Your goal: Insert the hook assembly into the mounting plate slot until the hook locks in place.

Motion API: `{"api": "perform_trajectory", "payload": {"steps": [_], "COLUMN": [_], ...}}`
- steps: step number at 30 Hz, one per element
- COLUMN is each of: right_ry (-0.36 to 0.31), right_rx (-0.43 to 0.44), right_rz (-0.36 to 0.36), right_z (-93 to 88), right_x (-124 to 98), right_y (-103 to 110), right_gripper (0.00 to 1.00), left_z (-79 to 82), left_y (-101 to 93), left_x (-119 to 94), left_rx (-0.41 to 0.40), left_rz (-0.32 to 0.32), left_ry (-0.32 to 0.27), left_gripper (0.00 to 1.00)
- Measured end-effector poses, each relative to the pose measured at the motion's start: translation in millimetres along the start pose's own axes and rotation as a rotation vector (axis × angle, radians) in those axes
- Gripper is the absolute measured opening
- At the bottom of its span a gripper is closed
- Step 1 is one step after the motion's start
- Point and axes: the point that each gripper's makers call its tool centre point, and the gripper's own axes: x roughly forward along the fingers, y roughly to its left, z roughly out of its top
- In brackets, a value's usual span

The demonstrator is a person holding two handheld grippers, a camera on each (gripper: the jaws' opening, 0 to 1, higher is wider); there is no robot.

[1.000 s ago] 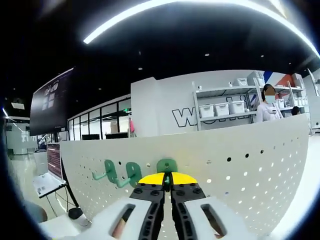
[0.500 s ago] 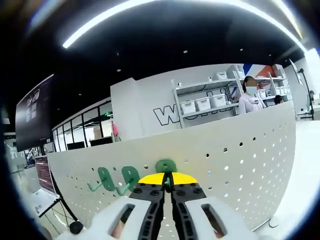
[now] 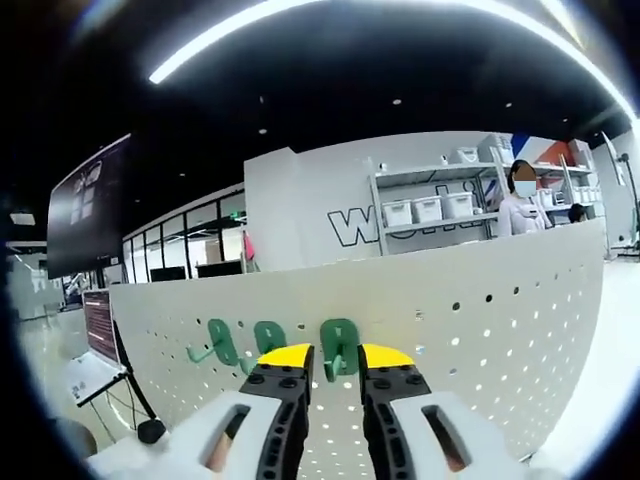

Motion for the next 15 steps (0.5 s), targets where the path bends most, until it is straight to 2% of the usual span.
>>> {"api": "perform_trajectory", "payload": {"steps": [3,8,10,15], "right_ry": [0.01,0.0,-0.001,-0.013], "right_rx": [-0.025,0.033,0.011,0.063], "right_rz": [0.025,0.098,0.11,0.157], "right_z": [-2.6,-2.9,-2.1,-2.2], "right_x": [-2.5,-4.4,-4.9,-4.6], "right_y": [2.0,9.9,10.4,11.9], "right_gripper": [0.2,0.25,0.25,0.28], "left_z": [-0.6,-1.3,-2.4,-3.1], "left_y": [-0.4,-1.4,-1.0,-1.1], "left_x": [0.2,0.4,0.6,0.6], "left_rx": [0.001,0.006,0.006,0.01], "left_rz": [-0.001,-0.002,-0.001,0.001], "left_ry": [0.001,0.005,0.009,0.012], "left_gripper": [0.73,0.73,0.73,0.73]}}
